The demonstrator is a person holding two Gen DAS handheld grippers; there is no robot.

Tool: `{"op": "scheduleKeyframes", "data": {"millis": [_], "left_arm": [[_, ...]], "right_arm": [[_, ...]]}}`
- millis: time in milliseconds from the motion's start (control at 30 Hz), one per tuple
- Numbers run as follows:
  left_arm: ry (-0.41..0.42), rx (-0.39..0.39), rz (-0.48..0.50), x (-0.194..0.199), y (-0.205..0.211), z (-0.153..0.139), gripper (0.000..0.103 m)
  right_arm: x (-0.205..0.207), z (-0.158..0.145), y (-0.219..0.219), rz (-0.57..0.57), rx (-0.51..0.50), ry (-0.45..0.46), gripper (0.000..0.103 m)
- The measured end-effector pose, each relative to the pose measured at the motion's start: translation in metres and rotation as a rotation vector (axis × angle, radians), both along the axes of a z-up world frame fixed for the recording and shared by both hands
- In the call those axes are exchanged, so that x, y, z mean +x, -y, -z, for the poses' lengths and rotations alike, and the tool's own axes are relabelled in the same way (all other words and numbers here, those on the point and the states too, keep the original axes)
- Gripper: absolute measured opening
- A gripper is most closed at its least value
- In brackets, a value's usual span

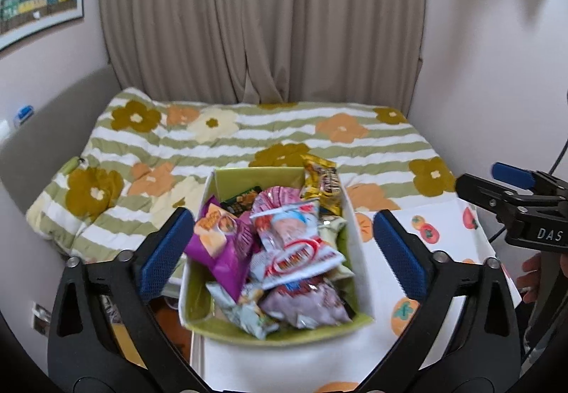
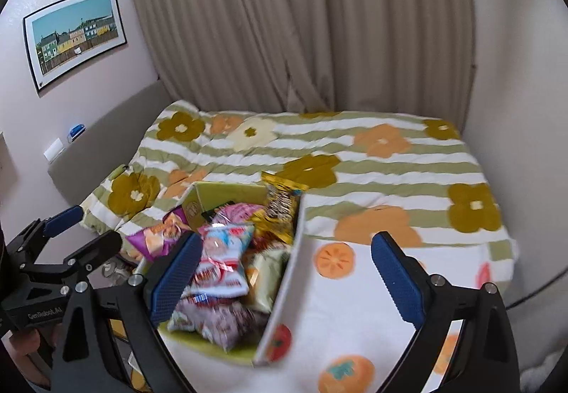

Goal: Organize snacks

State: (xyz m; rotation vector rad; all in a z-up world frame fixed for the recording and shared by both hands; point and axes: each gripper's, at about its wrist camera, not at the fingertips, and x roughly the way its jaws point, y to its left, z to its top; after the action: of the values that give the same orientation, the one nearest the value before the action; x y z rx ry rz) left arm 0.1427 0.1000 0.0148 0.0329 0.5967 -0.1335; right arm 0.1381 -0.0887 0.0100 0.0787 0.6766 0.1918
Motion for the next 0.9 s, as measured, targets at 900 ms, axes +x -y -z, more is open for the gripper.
{"op": "scheduleKeyframes", "data": {"millis": [900], "left_arm": [[0.130,0.040,-0.036,-0.134,0.064,-0.005,0.103]], "right_arm": [[-0.155,0.001,0.060,0.207,-0.104,0.129,0.102]]}}
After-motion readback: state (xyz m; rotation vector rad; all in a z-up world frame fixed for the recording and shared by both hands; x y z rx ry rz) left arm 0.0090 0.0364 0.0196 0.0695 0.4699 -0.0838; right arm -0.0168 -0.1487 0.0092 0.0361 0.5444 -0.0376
